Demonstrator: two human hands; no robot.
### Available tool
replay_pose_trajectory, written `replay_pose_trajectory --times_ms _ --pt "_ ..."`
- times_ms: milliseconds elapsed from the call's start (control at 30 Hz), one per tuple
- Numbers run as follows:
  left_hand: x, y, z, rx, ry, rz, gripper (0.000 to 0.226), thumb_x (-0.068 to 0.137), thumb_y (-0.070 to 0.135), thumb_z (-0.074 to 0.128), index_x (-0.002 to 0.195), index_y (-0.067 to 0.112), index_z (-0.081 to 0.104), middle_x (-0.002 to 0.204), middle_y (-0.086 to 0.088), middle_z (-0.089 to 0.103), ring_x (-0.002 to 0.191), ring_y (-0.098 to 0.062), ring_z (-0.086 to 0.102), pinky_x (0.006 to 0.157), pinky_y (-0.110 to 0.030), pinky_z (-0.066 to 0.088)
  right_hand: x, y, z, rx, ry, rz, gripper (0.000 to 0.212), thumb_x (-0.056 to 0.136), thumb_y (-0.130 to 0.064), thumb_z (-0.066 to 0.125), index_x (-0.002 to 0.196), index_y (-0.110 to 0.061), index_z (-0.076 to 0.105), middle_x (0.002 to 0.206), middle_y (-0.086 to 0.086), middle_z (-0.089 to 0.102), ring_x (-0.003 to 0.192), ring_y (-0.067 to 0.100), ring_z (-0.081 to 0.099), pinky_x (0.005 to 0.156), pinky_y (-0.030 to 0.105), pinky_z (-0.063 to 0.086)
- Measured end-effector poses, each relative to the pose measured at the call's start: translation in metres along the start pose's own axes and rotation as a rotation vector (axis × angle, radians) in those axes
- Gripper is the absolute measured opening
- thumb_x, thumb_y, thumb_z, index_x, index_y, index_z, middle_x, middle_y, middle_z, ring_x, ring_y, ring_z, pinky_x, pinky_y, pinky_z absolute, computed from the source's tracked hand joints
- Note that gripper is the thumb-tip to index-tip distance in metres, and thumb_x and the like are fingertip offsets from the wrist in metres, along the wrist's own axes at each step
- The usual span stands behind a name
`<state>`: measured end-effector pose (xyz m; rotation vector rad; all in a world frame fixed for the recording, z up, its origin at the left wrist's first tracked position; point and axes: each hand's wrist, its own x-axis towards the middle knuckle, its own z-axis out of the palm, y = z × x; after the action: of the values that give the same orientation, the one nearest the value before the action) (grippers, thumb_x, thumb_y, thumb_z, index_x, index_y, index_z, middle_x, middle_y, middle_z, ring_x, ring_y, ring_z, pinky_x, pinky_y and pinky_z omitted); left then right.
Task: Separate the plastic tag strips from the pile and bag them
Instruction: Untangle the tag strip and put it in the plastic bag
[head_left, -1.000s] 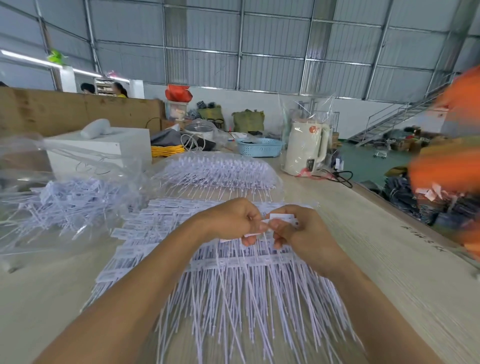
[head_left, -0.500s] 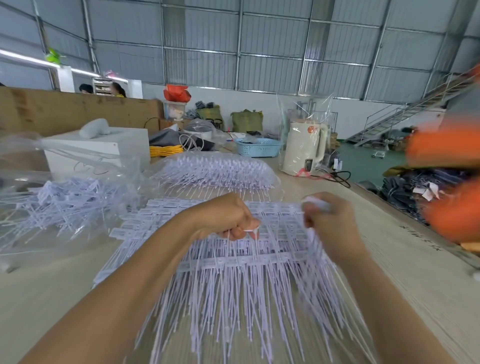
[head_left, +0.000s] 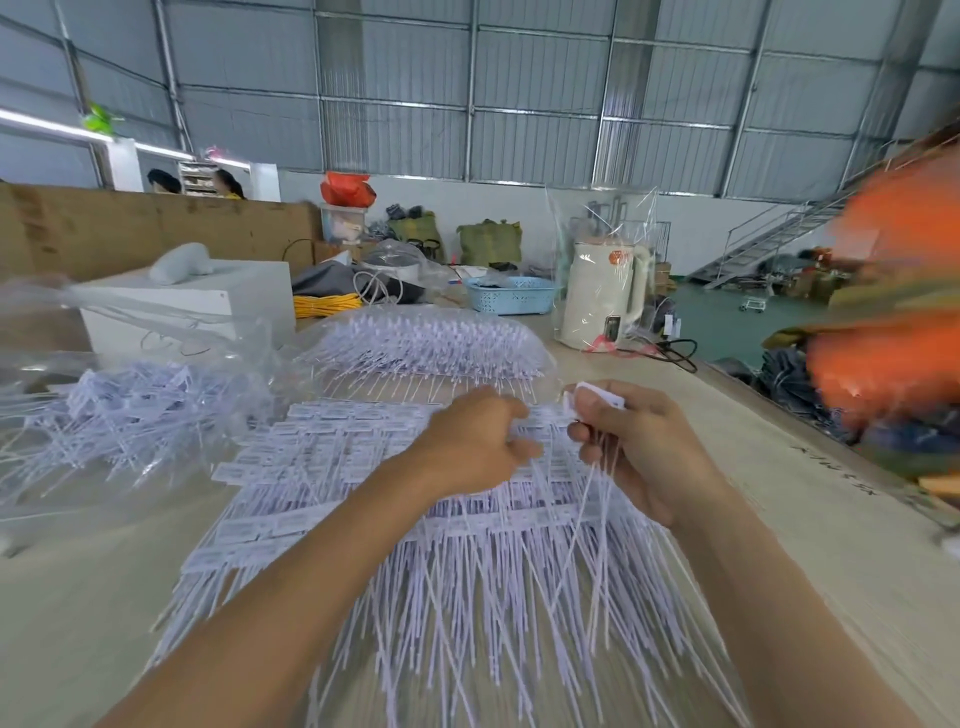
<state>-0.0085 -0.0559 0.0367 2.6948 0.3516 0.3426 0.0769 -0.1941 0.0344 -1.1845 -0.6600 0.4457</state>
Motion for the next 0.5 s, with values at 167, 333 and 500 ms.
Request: replay_pose_trajectory --times_ms 167,333,500 --pt "-0.018 0.033 0.0 -0.822 -0.415 -0.02 0.041 0.096 0.042 0.045 0.111 0.007 0.06 0.099 -0.01 0.071 0.087 -0.022 0.069 0.079 -0.029 0.054 0.008 -0.009 0.007 0.109 0.169 -0.03 0.011 0.092 -0.011 0.056 0.087 -0.004 0.063 0.057 0.002 0.057 0.049 0.011 0.053 0.048 0.018 0.049" --pt "-0.029 0.042 0.0 -1.027 -0.22 -0.021 0.012 0.095 0.008 0.052 0.089 0.0 0.059 0.064 -0.003 0.058 0.049 -0.012 0.058 0.059 -0.029 0.057 0.011 -0.025 0.024 0.043 0.195 -0.15 0.013 0.094 -0.013 0.053 0.097 -0.002 0.059 0.069 0.007 0.061 0.055 0.01 0.061 0.056 0.018 0.052" --pt "-0.04 0.024 -0.016 -1.267 0.064 -0.072 0.021 0.097 0.007 0.048 0.082 0.007 0.062 0.061 -0.003 0.053 0.046 -0.011 0.05 0.052 -0.025 0.055 0.01 -0.03 0.038 -0.063 0.065 -0.032 0.041 0.086 -0.025 0.064 0.122 -0.009 0.054 0.114 0.013 0.065 0.091 0.022 0.068 0.08 0.04 0.056"
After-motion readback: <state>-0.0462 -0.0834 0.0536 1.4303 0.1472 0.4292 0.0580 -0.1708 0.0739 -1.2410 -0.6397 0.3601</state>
